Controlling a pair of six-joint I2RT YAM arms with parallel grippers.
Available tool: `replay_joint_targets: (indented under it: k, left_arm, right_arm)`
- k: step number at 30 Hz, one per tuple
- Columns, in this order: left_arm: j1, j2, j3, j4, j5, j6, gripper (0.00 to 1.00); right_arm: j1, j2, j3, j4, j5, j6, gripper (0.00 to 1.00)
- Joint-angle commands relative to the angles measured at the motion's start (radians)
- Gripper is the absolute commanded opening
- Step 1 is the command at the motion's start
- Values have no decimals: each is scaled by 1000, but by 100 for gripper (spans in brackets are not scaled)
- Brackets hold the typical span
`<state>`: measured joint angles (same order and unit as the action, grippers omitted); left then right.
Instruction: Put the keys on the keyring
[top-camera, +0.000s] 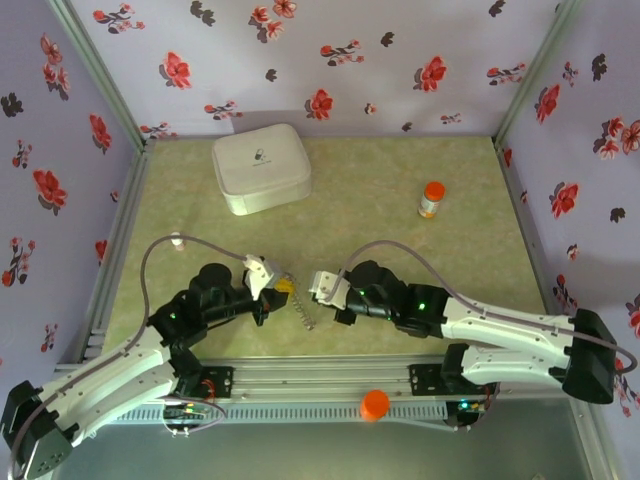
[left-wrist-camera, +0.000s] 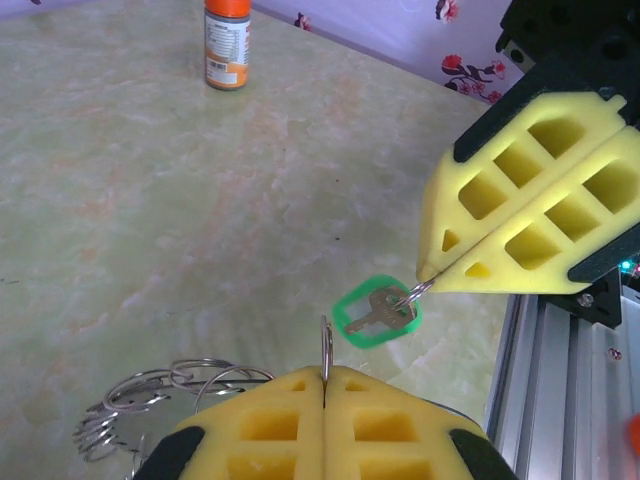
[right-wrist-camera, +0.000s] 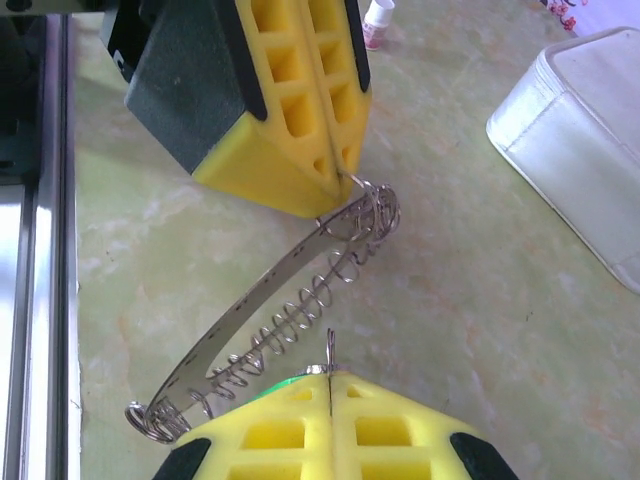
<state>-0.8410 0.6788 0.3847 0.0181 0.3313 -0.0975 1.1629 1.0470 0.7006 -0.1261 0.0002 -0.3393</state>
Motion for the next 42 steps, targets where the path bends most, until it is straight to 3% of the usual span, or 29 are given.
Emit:
replay_joint_targets:
  k: [1,14,42]
  left_arm:
    - [-10,9,38,15,41,15,0]
    - [-13,21,37,21,58,15,0]
    - [-14,16,29,49,104,8,0]
  right_arm:
    - [-9,20,34,34,-11,30,0]
    - [-8,47,30,118,-20,30,0]
    - [13,96,36,112,25,-25,0]
